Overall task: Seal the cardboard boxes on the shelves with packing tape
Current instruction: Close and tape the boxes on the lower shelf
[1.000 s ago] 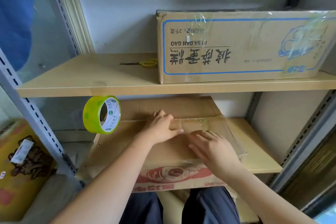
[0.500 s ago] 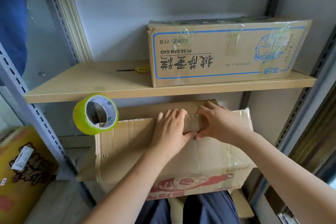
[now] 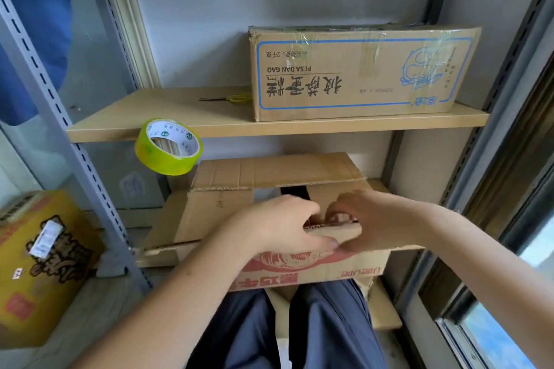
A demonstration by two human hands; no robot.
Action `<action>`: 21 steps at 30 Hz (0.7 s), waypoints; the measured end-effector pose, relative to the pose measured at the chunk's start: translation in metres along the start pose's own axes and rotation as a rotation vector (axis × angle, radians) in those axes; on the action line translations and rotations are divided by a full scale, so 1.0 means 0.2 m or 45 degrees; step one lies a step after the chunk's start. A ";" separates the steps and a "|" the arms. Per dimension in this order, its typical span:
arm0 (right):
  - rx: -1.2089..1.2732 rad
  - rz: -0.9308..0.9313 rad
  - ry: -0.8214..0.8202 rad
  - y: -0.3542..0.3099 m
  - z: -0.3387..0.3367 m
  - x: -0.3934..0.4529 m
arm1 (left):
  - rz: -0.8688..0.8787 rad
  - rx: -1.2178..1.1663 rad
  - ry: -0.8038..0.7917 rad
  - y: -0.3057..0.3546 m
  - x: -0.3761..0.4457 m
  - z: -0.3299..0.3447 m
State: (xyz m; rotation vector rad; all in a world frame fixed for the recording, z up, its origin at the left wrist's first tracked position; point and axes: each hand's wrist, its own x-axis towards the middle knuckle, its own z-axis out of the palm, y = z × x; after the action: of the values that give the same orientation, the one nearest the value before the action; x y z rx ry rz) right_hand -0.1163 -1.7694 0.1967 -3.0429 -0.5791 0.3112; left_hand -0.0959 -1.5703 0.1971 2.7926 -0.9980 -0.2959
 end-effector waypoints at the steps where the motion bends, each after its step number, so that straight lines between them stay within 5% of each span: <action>1: 0.134 -0.041 -0.175 0.00 0.01 -0.04 | -0.015 -0.142 -0.187 -0.02 -0.01 0.01; 4: 0.552 -0.153 -0.465 0.06 0.09 -0.09 | -0.074 -0.330 -0.352 -0.14 0.01 0.14; 9: 0.209 0.155 -0.097 0.21 0.35 0.04 | -0.228 -0.172 -0.224 -0.28 0.11 0.41; 14: 0.143 0.094 0.200 0.16 0.50 0.18 | -0.169 -0.219 0.049 -0.33 0.19 0.48; 21: 0.106 -0.088 0.486 0.00 0.57 0.36 | -0.153 -0.043 0.076 -0.53 0.12 0.47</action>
State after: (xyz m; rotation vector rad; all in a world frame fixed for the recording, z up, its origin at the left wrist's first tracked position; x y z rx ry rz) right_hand -0.0727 -1.7442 0.0712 -2.8798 -0.6205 -0.2375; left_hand -0.0362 -1.5121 0.0804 2.8179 -0.8065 -0.2406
